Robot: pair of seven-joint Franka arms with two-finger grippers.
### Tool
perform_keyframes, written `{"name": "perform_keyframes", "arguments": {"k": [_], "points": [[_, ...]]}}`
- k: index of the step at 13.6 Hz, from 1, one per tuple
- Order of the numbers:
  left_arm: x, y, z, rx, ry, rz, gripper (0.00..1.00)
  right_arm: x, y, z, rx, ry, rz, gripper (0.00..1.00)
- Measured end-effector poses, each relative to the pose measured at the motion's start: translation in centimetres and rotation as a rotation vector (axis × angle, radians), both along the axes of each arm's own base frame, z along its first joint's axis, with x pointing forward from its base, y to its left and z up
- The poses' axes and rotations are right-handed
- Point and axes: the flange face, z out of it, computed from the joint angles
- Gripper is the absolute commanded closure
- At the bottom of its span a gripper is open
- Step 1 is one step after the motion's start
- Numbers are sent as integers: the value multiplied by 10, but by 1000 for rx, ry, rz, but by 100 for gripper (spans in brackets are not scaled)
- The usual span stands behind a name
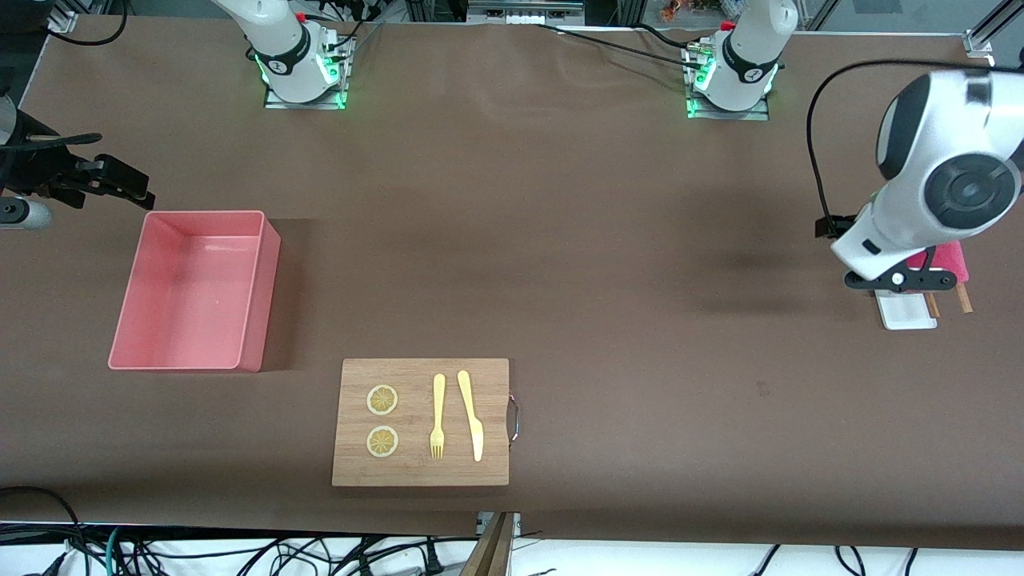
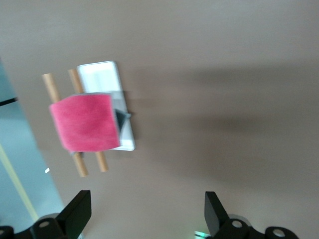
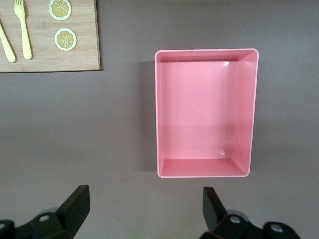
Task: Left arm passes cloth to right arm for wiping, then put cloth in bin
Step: 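Lower the left gripper onto the pink cloth on the white tray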
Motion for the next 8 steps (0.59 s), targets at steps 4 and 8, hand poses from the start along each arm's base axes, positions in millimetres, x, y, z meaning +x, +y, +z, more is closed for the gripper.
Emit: {"name": "perform_keyframes", "arguments": {"k": [4, 8], "points": [[14, 19, -50, 257, -33, 78, 0, 0, 0, 0, 0, 0, -1, 0], [21, 35, -120, 542, -126, 172, 0, 0, 0, 0, 0, 0, -1, 0]]}}
